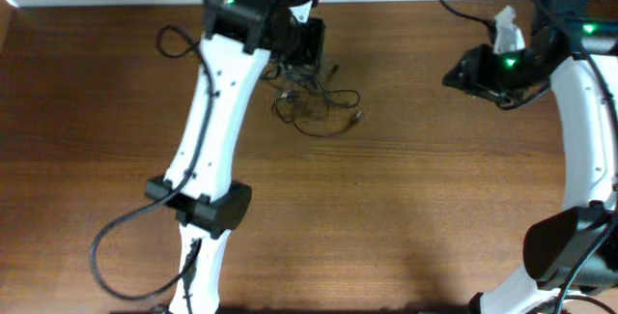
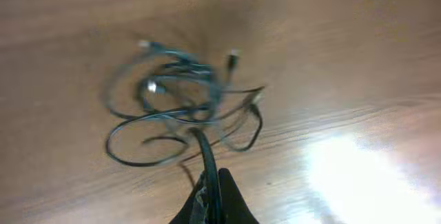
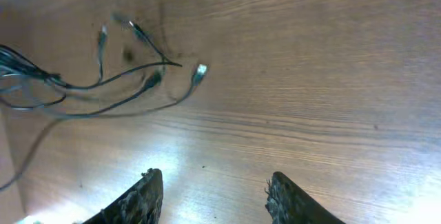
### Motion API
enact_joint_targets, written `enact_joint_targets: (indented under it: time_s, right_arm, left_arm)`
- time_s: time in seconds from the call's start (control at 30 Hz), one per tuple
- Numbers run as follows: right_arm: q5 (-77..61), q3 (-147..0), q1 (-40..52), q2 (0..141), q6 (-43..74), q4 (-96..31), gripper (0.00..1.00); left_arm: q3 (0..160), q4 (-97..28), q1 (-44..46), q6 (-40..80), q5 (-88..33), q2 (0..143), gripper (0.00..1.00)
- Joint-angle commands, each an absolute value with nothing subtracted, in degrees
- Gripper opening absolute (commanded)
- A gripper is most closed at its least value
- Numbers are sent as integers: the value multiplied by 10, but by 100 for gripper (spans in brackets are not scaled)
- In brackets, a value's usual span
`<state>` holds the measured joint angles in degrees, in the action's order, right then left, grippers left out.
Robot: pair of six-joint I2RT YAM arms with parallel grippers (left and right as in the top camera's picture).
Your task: Untangle cables
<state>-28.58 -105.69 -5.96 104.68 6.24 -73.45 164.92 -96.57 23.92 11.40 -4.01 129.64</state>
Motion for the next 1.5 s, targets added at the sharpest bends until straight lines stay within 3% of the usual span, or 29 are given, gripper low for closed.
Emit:
enact_joint_targets:
  time_s: [0.0,0.17,0.3,0.43,0.67,0.77,0.87,0.9,0.93,0.97,1.0,1.1,1.2,1.47]
  right_arm:
    - [-331,-1061,-8,1039,57,-717,50]
    - [-449,-1061,65,1039,86,-617,50]
    - [-449,-1061,106,1039,151,-548,51]
    - [-448,-1061,151,1039,195,-484,61]
    - [-446,-1061,170,1040,260,-461,62]
    - [-448,-1061,170,1040,280,-441,77]
    - [-408,-1061,177,1044,294,-439,78]
    - [-384,-1061,182,1050,303,-441,76]
    - [-361,-1061,188,1056,305,-444,62]
    - [-337,-1061,191,1061,307,-448,38]
    - [-300,-1060,192,1067,320,-463,21]
    - [-219,-1060,190,1071,320,-502,6]
    - [-151,-1061,166,1069,317,-546,4]
    - [-179,-1061,48,929,237,-591,4]
  left_arm:
    - [1662,-966,238,102,-77,1245,0]
    - [1662,-951,238,103,-114,1195,0]
    - [1662,-937,238,103,-128,1159,0]
    - [1662,-939,238,103,-129,1141,0]
    - [1662,-938,238,102,-133,1140,0]
    - [1662,-942,238,102,-133,1140,0]
    - [1662,-941,238,103,-150,1140,0]
    - [1662,-940,238,103,-159,1140,0]
    - [1662,-939,238,103,-162,1140,0]
    - [1662,-939,238,103,-162,1140,0]
    - [1662,-941,238,102,-162,1140,0]
    - [1662,-939,233,102,-161,1132,0]
    - [1662,-938,197,102,-156,1119,0]
    - [1649,-967,112,103,36,1128,0]
